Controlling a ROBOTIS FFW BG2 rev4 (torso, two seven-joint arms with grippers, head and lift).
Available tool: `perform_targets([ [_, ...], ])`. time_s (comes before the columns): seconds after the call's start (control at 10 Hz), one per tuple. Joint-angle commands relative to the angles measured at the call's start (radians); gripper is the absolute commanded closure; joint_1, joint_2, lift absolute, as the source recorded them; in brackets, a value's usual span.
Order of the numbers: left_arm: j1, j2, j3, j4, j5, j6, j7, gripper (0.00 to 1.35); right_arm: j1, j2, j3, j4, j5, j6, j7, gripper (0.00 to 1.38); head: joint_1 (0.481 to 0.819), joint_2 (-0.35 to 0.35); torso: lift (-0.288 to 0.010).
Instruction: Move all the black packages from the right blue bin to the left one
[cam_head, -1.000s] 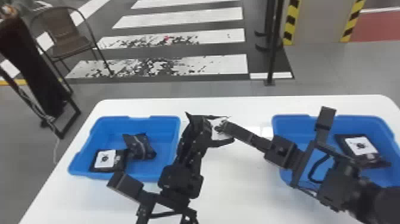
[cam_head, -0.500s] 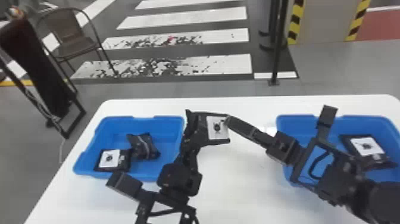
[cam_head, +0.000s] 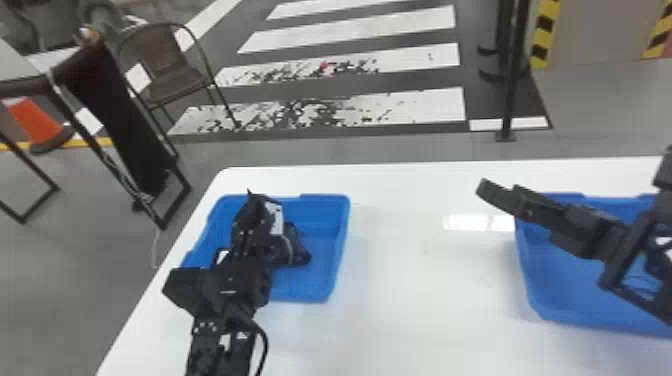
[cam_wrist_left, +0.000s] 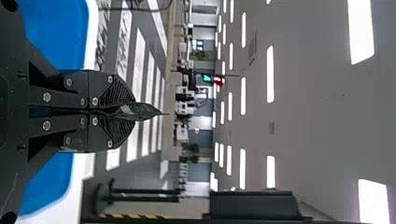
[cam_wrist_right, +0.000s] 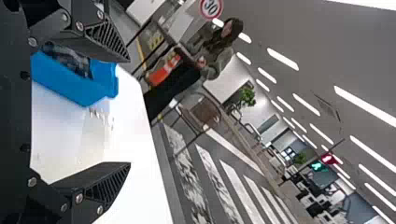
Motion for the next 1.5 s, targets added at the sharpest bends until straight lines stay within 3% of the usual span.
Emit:
perform_targets([
  [0.0,0.011,-0.007,0.026,0.007,-0.014,0.007,-0.004,0.47,0.024,0.0,-0.104,-0.175,0.261,0.161,-0.03,0.17,0.695,0.308,-0.154],
  [0.1,0.018,-0.011,0.008,0.005,-0.008,-0.044,-0.004,0.07,0.029,0.0,-0.152,-0.283,0.399,0.283,-0.061,0.18,0.695,0.286,-0.154],
  [0.3,0.028,-0.008,-0.062,-0.015,0.07,-0.103,-0.018,0.18,0.012,0.0,-0.198,-0.376,0.531,0.504,-0.125,0.18,0.695,0.218,-0.154],
  [0.5,0.055,0.001,-0.113,-0.052,0.122,-0.12,-0.035,0.21,-0.037,0.0,-0.196,-0.408,0.628,0.765,-0.242,0.17,0.695,0.106,-0.154],
  [0.9,0.072,0.009,-0.147,-0.064,0.15,-0.12,-0.049,0.21,-0.12,0.032,-0.156,-0.263,0.642,0.863,-0.415,0.18,0.695,-0.018,-0.154],
  [1.3,0.077,0.012,-0.157,-0.064,0.162,-0.13,-0.055,0.21,-0.172,0.049,-0.134,-0.165,0.58,0.954,-0.562,0.18,0.695,-0.034,-0.154],
  [1.4,0.075,0.013,-0.161,-0.064,0.164,-0.13,-0.055,0.21,-0.182,0.051,-0.132,-0.138,0.584,0.946,-0.564,0.18,0.695,-0.04,-0.154],
])
